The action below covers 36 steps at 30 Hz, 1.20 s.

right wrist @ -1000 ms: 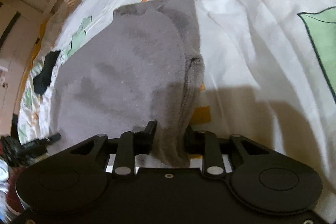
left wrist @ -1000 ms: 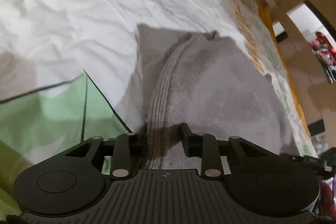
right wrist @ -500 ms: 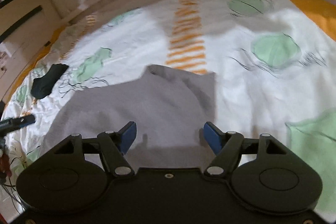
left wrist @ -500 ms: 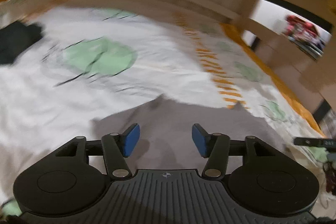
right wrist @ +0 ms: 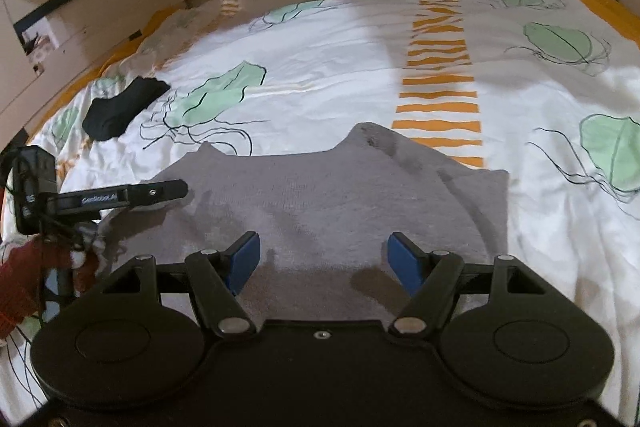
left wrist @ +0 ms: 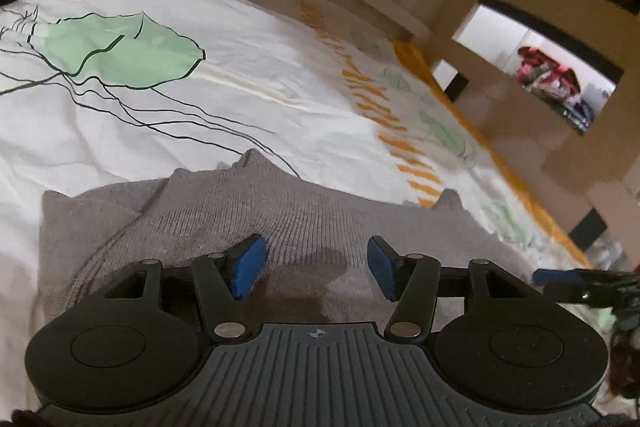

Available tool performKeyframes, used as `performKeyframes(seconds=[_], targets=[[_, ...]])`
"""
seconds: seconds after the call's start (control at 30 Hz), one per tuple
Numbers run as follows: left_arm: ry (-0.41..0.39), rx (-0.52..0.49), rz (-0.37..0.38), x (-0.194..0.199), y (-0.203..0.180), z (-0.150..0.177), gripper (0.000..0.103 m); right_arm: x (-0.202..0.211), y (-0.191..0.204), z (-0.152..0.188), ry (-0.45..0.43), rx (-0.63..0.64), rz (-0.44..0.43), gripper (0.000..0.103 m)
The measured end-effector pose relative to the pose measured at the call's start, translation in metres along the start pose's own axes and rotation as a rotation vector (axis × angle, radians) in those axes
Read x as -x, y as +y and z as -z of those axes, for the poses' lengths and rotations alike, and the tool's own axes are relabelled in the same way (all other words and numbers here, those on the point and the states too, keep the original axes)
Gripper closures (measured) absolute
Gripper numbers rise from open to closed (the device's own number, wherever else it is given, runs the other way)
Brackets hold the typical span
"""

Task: Fold large clothes

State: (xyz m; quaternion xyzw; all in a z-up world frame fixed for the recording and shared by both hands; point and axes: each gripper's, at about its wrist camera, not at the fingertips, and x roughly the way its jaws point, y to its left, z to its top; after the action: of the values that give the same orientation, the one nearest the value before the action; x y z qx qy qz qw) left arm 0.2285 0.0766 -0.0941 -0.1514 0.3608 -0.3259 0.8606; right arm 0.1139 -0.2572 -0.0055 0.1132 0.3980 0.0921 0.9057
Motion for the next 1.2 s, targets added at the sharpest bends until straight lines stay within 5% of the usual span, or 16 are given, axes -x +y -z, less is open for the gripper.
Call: performKeyframes(seconds=[0.3, 0.5, 0.6, 0.97, 1.2], targets=[[0.020, -0.023, -0.024, -0.002, -0.007, -0.004, 0.048, -0.041, 0.010, -0.018, -0.033, 0.107, -0.008, 0.030], [0.019, -0.044, -0.043, -0.004, -0.012, -0.003, 0.046, -0.085, -0.009, -0.016, 0.005, 0.146, 0.108, 0.028], [0.019, -0.058, -0.050, -0.006, -0.017, -0.002, 0.039, -0.093, -0.018, -0.010, -0.012, 0.111, 0.119, 0.013], [0.088, -0.262, -0.150, -0.022, -0.056, 0.006, 0.003, -0.090, -0.017, -0.003, -0.072, 0.130, 0.134, 0.002], [0.101, -0.390, -0.248, -0.030, -0.074, 0.019, 0.000, -0.082, -0.014, -0.007, -0.066, 0.127, 0.156, 0.001]])
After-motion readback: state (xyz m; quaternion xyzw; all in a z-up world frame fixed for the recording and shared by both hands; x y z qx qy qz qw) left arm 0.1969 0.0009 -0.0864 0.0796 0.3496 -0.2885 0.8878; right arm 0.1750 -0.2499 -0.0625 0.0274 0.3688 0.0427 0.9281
